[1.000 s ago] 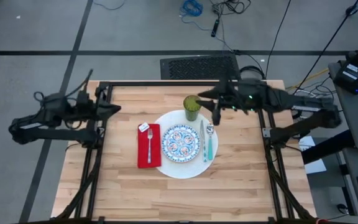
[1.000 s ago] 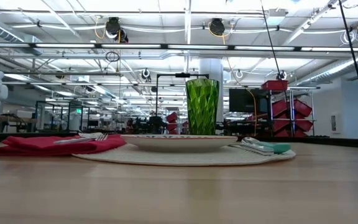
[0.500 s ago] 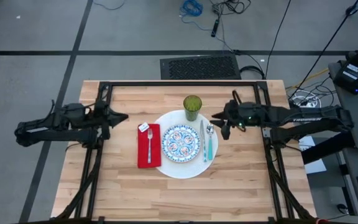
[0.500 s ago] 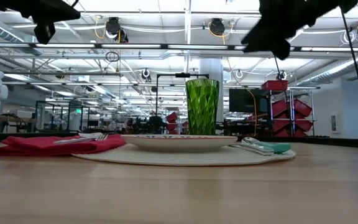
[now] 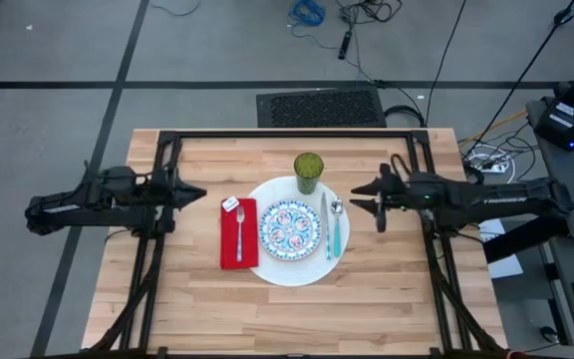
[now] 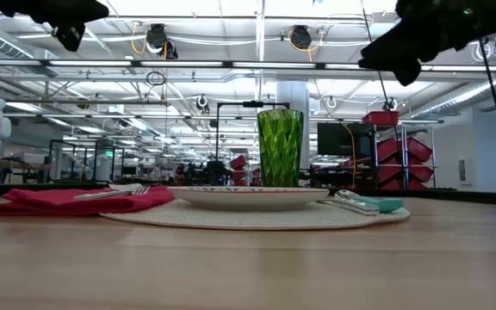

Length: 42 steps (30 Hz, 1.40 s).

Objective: Set table place
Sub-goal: Return to Home Position

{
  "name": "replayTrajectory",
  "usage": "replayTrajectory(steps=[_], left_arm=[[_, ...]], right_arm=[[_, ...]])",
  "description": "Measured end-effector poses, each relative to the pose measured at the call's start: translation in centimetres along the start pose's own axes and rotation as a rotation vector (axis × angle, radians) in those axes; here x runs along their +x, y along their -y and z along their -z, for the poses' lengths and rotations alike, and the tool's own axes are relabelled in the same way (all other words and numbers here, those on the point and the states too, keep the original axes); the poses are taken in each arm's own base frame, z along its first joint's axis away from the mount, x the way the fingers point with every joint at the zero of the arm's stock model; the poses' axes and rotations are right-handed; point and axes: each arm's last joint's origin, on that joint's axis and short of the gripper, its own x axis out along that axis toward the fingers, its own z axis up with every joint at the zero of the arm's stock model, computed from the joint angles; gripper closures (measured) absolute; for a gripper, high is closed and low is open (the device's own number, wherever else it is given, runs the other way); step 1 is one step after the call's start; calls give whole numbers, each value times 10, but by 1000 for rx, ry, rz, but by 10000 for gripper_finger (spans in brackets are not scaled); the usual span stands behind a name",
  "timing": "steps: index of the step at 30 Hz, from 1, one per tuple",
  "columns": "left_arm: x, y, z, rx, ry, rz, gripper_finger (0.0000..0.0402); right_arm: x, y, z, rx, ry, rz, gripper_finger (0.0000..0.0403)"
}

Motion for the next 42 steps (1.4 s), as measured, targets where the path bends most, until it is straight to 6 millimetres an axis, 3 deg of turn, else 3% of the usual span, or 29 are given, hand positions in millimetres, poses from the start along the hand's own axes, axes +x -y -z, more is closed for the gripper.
replayTrajectory(steps=[11, 19, 26, 36, 42], left_arm=[[20, -3, 48, -31, 145, 180, 402], [19, -6, 76, -36, 115, 198, 402], [21, -8, 93, -40, 104, 214, 402], [28, -11, 108, -49, 96, 193, 402], [31, -13, 110, -45, 165, 154, 402]], right_arm=[[-27, 10, 59, 76, 254, -167, 277], [-33, 14, 74, 50, 202, -147, 277], [-43, 16, 75, 32, 235, -126, 277], [-54, 22, 84, 25, 224, -41, 277], [-45, 23, 95, 12, 237, -9, 277]])
